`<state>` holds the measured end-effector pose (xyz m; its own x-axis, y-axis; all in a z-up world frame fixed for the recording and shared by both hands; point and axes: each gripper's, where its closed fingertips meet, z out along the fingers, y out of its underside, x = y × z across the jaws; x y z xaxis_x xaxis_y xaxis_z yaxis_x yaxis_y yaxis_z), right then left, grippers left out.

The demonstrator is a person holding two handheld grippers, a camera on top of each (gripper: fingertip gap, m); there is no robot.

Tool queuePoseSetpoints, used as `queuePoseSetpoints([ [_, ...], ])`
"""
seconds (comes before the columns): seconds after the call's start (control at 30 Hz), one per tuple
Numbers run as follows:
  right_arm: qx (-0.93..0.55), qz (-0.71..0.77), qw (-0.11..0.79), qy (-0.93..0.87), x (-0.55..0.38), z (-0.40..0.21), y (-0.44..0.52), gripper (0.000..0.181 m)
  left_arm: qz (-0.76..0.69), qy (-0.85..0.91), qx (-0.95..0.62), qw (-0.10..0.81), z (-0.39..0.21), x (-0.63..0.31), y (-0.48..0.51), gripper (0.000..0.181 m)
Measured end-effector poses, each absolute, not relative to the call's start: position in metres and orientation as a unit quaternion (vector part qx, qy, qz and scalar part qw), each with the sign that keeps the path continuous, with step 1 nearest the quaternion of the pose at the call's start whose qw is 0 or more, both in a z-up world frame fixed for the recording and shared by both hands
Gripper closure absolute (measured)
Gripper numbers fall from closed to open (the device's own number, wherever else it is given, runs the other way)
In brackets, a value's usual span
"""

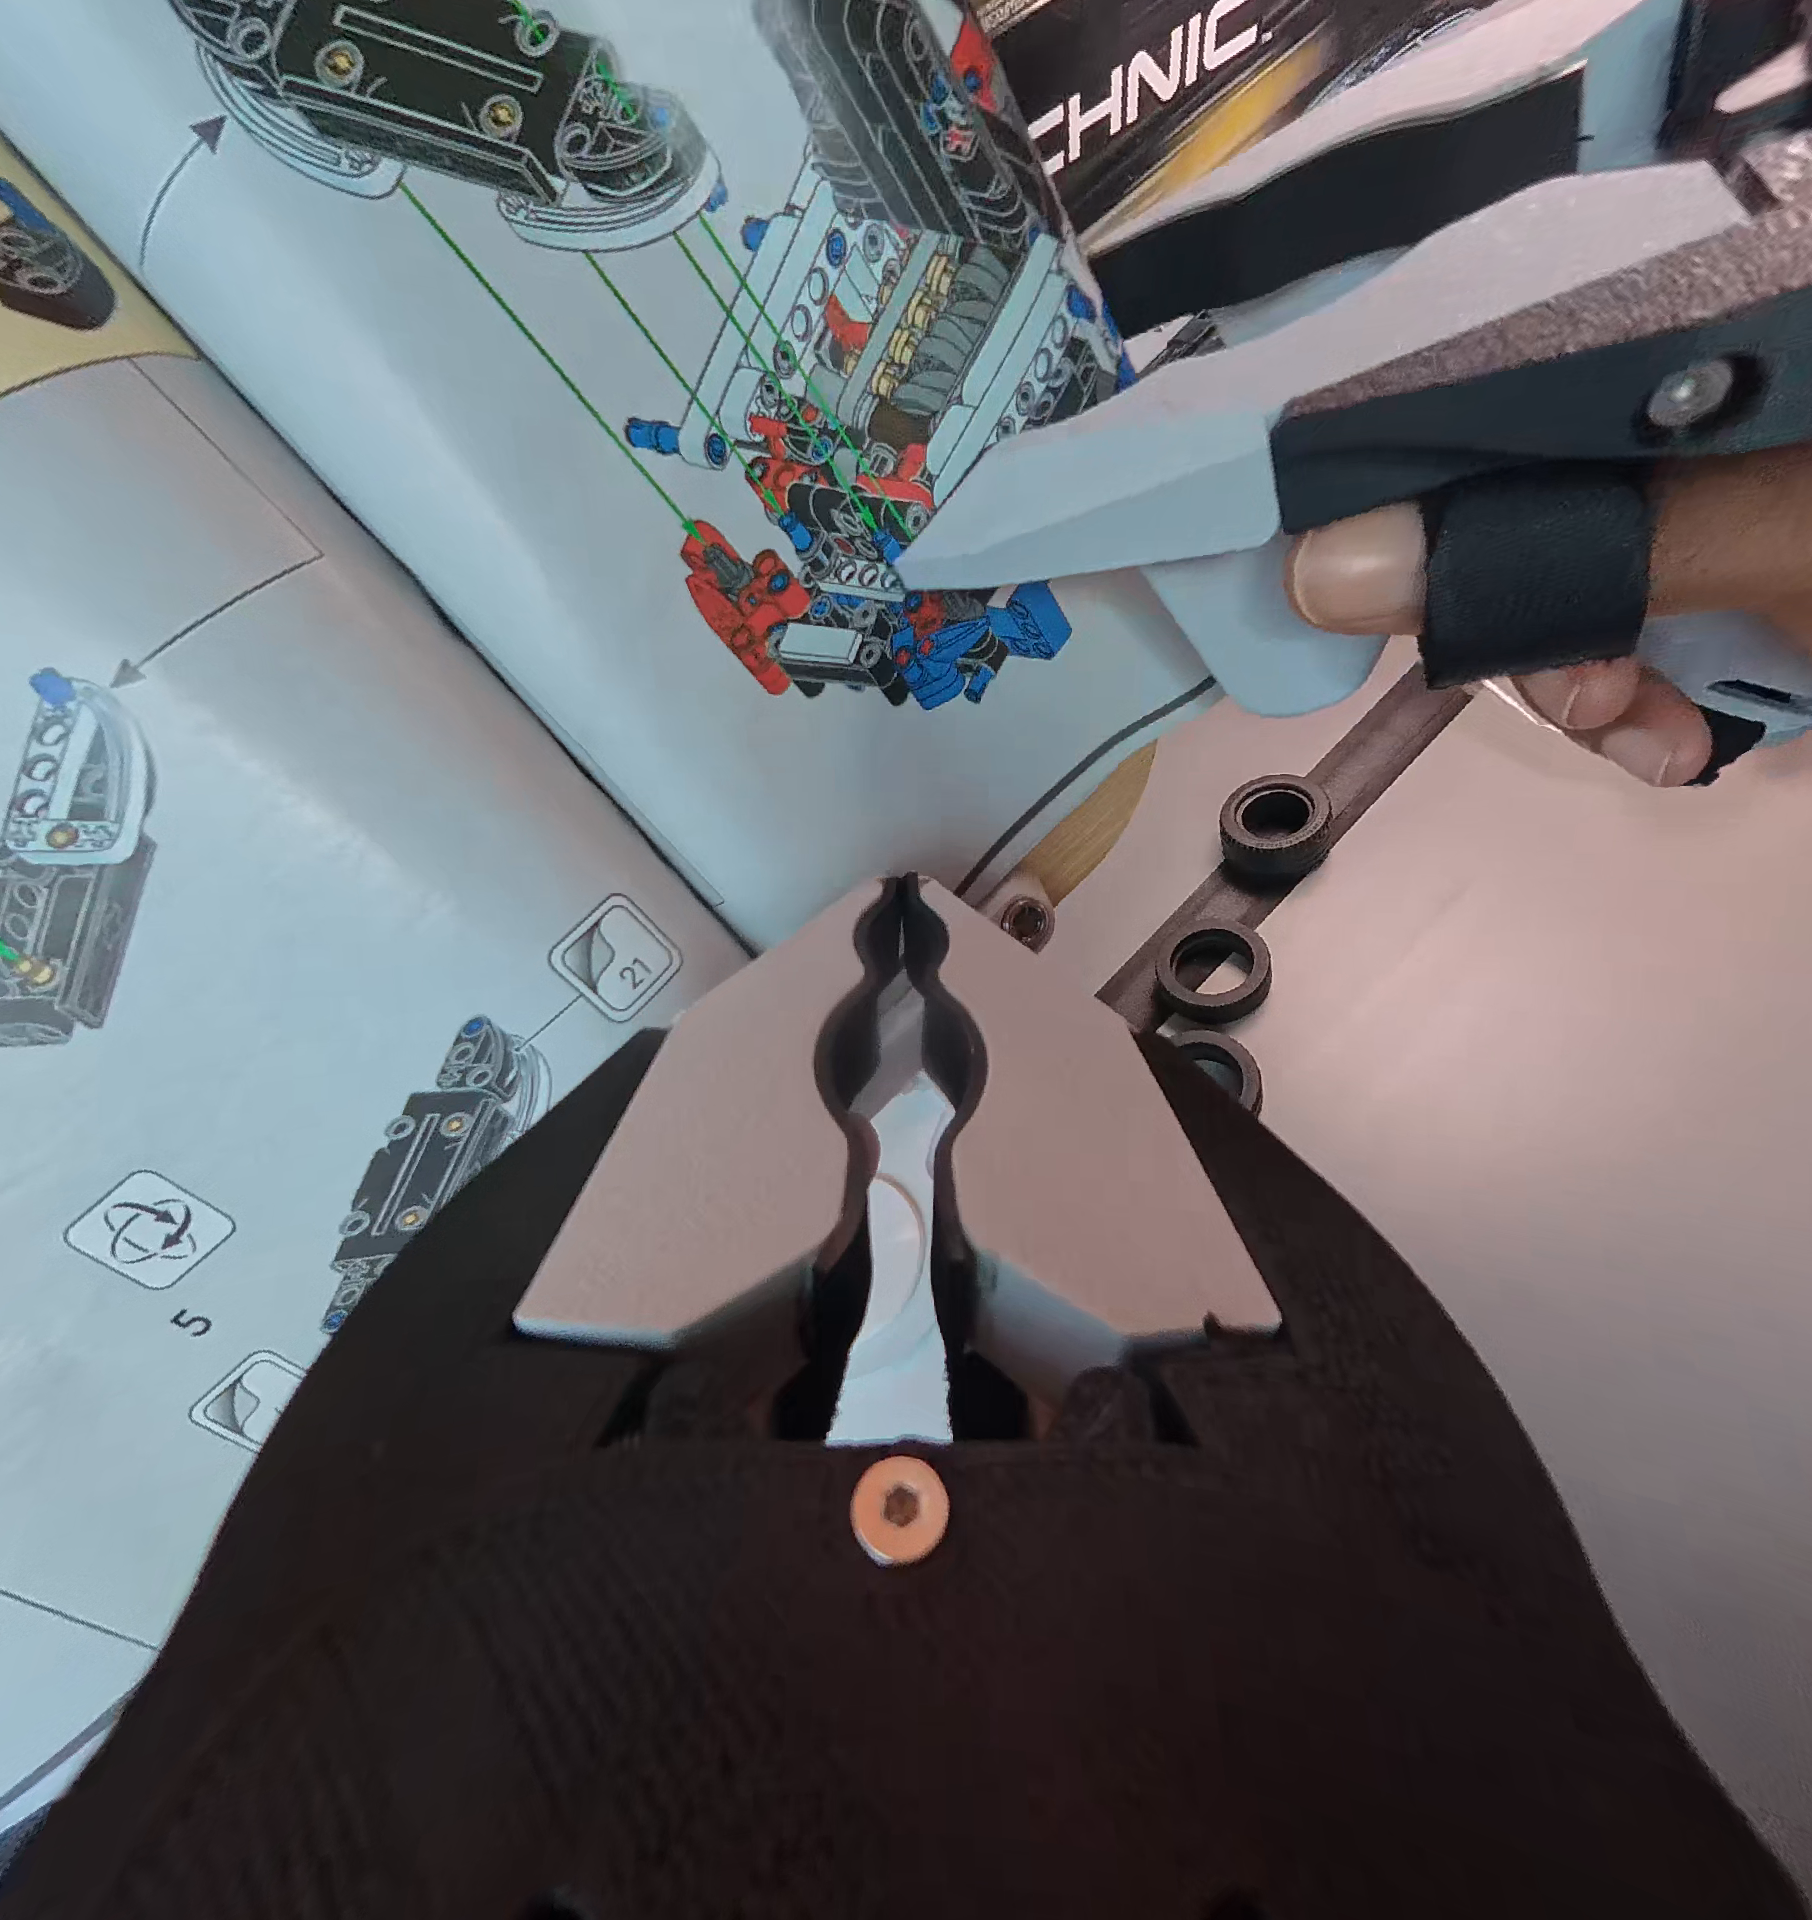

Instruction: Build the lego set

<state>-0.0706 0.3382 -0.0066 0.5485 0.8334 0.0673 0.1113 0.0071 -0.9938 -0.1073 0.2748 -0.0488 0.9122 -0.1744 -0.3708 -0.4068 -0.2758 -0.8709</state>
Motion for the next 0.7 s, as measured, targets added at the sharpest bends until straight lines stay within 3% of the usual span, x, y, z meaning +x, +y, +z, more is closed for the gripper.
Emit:
queuePoseSetpoints([
  [0.03, -0.626, 0.272, 0.628, -0.373, -0.068, -0.003, 0.334, 0.126, 0.097, 0.181, -0.792, 0.575, -0.049, -0.109, 0.273, 0.181],
  [0.1, -0.602, 0.225, 0.666, -0.378, -0.062, 0.001, 0.325, 0.142, 0.082, 0.174, -0.790, 0.582, -0.049, -0.111, 0.271, 0.181],
  [0.3, -0.561, 0.188, 0.705, -0.390, -0.053, 0.010, 0.304, 0.148, 0.041, 0.141, -0.764, 0.629, -0.030, -0.113, 0.258, 0.181],
  [0.5, -0.483, 0.098, 0.765, -0.415, -0.052, 0.019, 0.281, 0.156, -0.126, 0.129, -0.712, 0.679, 0.017, -0.080, 0.234, 0.137],
  [0.63, -0.424, 0.029, 0.801, -0.422, -0.054, 0.026, 0.267, 0.159, -0.154, 0.121, -0.696, 0.691, 0.041, -0.069, 0.230, 0.129],
  [0.7, -0.390, -0.002, 0.813, -0.433, -0.057, 0.027, 0.257, 0.161, -0.142, 0.111, -0.693, 0.698, 0.047, -0.070, 0.233, 0.135],
])
